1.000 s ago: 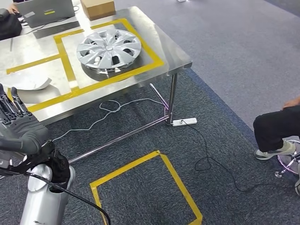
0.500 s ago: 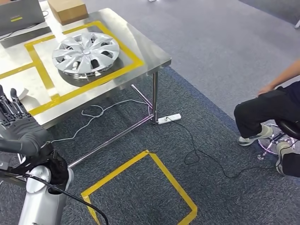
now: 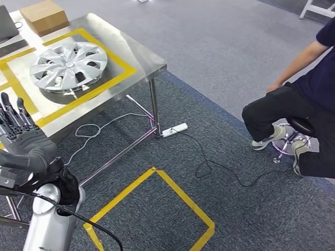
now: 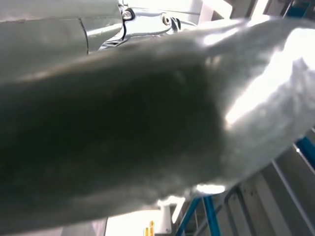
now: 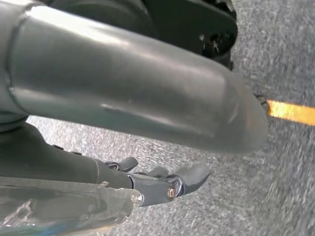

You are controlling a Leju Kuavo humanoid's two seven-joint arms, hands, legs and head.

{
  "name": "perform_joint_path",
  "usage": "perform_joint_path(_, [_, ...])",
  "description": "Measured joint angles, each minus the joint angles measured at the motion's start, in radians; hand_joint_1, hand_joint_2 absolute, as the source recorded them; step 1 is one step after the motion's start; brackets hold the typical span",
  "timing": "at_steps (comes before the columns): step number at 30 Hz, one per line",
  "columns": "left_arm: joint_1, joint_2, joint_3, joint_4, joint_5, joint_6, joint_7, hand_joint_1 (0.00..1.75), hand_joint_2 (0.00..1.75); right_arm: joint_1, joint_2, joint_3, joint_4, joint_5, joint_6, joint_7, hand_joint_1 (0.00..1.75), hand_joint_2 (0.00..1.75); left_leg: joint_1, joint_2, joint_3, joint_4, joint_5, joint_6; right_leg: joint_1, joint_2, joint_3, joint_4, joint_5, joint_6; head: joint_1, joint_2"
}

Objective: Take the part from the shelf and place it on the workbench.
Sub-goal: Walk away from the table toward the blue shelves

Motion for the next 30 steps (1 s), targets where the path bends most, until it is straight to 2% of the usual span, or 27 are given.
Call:
perform_joint_path(2, [-0.002,0.001,-0.001,0.000,0.000,0.000,0.000,0.00,0.00,0.000,-0.002,0.000,0.000,-0.001,0.002,0.005,0.00,0.00,0.003,-0.033,-0.027,0.061,-0.042,-0.010,-0.006,0.016,0.000,-0.006,0.005,-0.009,-0.003,0.000])
perform_joint_path(4, [0.001,0.003,-0.001,0.001,0.001,0.000,0.000,0.00,0.00,-0.001,-0.003,0.000,0.000,-0.003,0.008,0.008,0.00,0.00,0.004,-0.062,-0.087,0.188,-0.104,-0.015,-0.007,0.034,-0.002,-0.006,0.006,-0.013,-0.006,0.000])
perform_joint_path(5, [0.003,0.005,-0.001,0.001,0.001,0.000,0.000,0.00,0.00,-0.001,-0.004,-0.001,0.000,-0.004,0.012,0.009,0.00,0.00,0.004,-0.067,-0.115,0.243,-0.122,-0.016,-0.007,0.044,-0.003,-0.006,0.007,-0.014,-0.006,0.000])
perform_joint_path(6, [0.004,0.006,-0.001,0.002,0.001,0.000,0.000,0.00,0.00,-0.001,-0.004,-0.001,0.000,-0.004,0.016,0.009,0.00,0.00,0.004,-0.069,-0.130,0.269,-0.121,-0.016,-0.007,0.054,-0.004,-0.006,0.007,-0.015,-0.006,0.000])
perform_joint_path(7, [0.004,0.006,-0.001,0.002,0.001,0.000,0.000,0.00,0.00,0.000,-0.004,-0.001,0.000,-0.004,0.019,0.009,0.00,0.00,0.005,-0.070,-0.127,0.257,-0.100,-0.015,-0.007,0.065,-0.003,-0.006,0.008,-0.014,-0.006,0.000])
perform_joint_path(8, [0.004,0.006,-0.001,0.002,0.001,-0.001,0.000,0.00,0.00,0.001,-0.004,-0.001,0.000,-0.004,0.021,0.009,0.00,0.00,0.005,-0.075,-0.106,0.211,-0.065,-0.014,-0.008,0.076,-0.003,-0.006,0.008,-0.012,-0.006,0.000])
perform_joint_path(10, [0.003,0.006,-0.001,0.002,0.001,-0.001,0.000,0.00,0.00,0.000,-0.004,-0.001,0.000,-0.005,0.023,0.008,0.00,0.00,0.010,-0.105,-0.045,0.081,0.001,-0.011,-0.009,0.097,-0.005,-0.003,0.010,-0.005,-0.007,0.000])
perform_joint_path(12, [0.003,0.006,-0.001,0.002,0.000,-0.001,0.000,0.00,0.00,-0.001,-0.004,-0.001,0.000,-0.005,0.023,0.008,0.00,0.00,0.013,-0.131,-0.014,0.009,0.018,-0.006,-0.008,0.114,-0.013,0.000,0.014,0.005,-0.007,0.000])
perform_joint_path(13, [0.004,0.007,-0.001,0.002,0.000,-0.001,0.000,0.00,0.00,0.000,-0.005,-0.001,0.000,-0.007,0.023,0.008,0.00,0.00,0.012,-0.131,-0.011,-0.002,0.016,-0.002,-0.009,0.122,-0.017,-0.001,0.016,0.010,-0.007,0.000])
perform_joint_path(14, [0.004,0.007,-0.002,0.002,-0.001,-0.001,0.000,0.00,0.00,0.002,-0.006,-0.002,0.000,-0.008,0.024,0.009,0.00,0.00,0.012,-0.124,-0.012,-0.002,0.017,0.004,-0.010,0.128,-0.021,-0.003,0.019,0.016,-0.007,0.000])
perform_joint_path(16, [0.004,0.006,-0.004,0.001,-0.002,-0.001,0.000,0.00,0.00,0.006,-0.008,-0.004,0.000,-0.013,0.026,0.014,0.00,0.00,0.013,-0.107,-0.010,-0.006,0.020,0.017,-0.009,0.104,-0.035,0.015,0.007,0.026,-0.002,0.000])
perform_joint_path(17, [0.004,0.005,-0.005,0.001,-0.003,-0.001,0.000,0.00,0.00,0.005,-0.009,-0.005,0.000,-0.015,0.027,0.017,0.00,0.00,0.014,-0.098,-0.008,-0.008,0.021,0.023,-0.008,0.081,-0.054,0.052,-0.015,0.030,0.002,0.000])
perform_joint_path(18, [0.006,0.005,-0.005,0.001,-0.003,-0.002,0.000,0.00,0.00,0.004,-0.009,-0.007,0.000,-0.017,0.029,0.020,0.00,0.00,0.013,-0.088,-0.007,-0.008,0.021,0.028,-0.007,0.054,-0.081,0.110,-0.044,0.033,0.006,0.000])
perform_joint_path(19, [0.008,0.005,-0.006,0.000,-0.004,-0.002,0.000,0.00,0.00,0.002,-0.009,-0.008,0.000,-0.018,0.030,0.022,0.00,0.00,0.012,-0.078,-0.007,-0.008,0.020,0.031,-0.008,0.039,-0.114,0.179,-0.075,0.036,0.010,0.000])
perform_joint_path(20, [0.010,0.005,-0.006,0.000,-0.005,-0.001,0.000,0.00,0.00,0.001,-0.009,-0.009,0.000,-0.019,0.032,0.024,0.00,0.00,0.011,-0.067,-0.007,-0.008,0.019,0.033,-0.009,0.031,-0.143,0.241,-0.098,0.038,0.010,0.000])
perform_joint_path(21, [0.012,0.005,-0.006,0.000,-0.006,-0.001,0.000,0.00,0.00,0.001,-0.009,-0.009,0.000,-0.019,0.033,0.025,0.00,0.00,0.010,-0.057,-0.007,-0.008,0.019,0.033,-0.009,0.027,-0.158,0.275,-0.105,0.038,0.010,0.000])
perform_joint_path(22, [0.013,0.005,-0.006,0.000,-0.007,-0.001,0.000,0.00,0.00,0.002,-0.009,-0.010,0.000,-0.020,0.033,0.025,0.00,0.00,0.010,-0.048,-0.006,-0.008,0.018,0.033,-0.009,0.025,-0.154,0.270,-0.094,0.038,0.010,0.000])
perform_joint_path(23, [0.014,0.005,-0.006,0.000,-0.008,-0.001,0.000,0.00,0.00,0.003,-0.009,-0.011,0.000,-0.019,0.033,0.026,0.00,0.00,0.010,-0.040,-0.004,-0.008,0.017,0.032,-0.009,0.021,-0.128,0.226,-0.067,0.037,0.010,0.000])
perform_joint_path(24, [0.014,0.005,-0.007,0.000,-0.009,-0.002,0.000,0.00,0.00,0.004,-0.009,-0.011,0.000,-0.019,0.033,0.025,0.00,0.00,0.010,-0.032,-0.002,-0.008,0.015,0.030,-0.009,0.011,-0.089,0.157,-0.036,0.035,0.010,0.000])
perform_joint_path(26, [0.014,0.005,-0.007,-0.001,-0.010,-0.002,0.000,0.00,0.00,0.001,-0.009,-0.012,0.000,-0.018,0.034,0.025,0.00,0.00,0.004,-0.019,0.001,-0.005,0.010,0.021,-0.005,-0.015,-0.020,0.039,-0.001,0.028,0.009,0.000])
perform_joint_path(27, [0.014,0.005,-0.007,-0.002,-0.010,-0.002,0.000,0.00,0.00,0.000,-0.009,-0.012,0.000,-0.018,0.034,0.025,0.00,0.00,0.001,-0.013,0.002,-0.004,0.009,0.016,-0.003,-0.021,-0.005,0.013,0.003,0.022,0.008,0.000])
perform_joint_path(28, [0.014,0.005,-0.008,-0.003,-0.010,-0.002,0.000,0.00,0.00,-0.001,-0.009,-0.012,0.000,-0.017,0.035,0.025,0.00,0.00,-0.002,-0.007,0.002,-0.004,0.008,0.011,-0.001,-0.018,-0.003,0.007,0.000,0.016,0.006,0.000])
perform_joint_path(30, [0.014,0.005,-0.008,-0.004,-0.011,-0.001,0.000,0.00,0.00,0.001,-0.009,-0.012,0.000,-0.017,0.036,0.025,0.00,0.00,0.000,0.000,0.004,-0.004,0.004,0.001,-0.002,-0.001,-0.008,0.007,0.003,0.004,0.004,0.000])
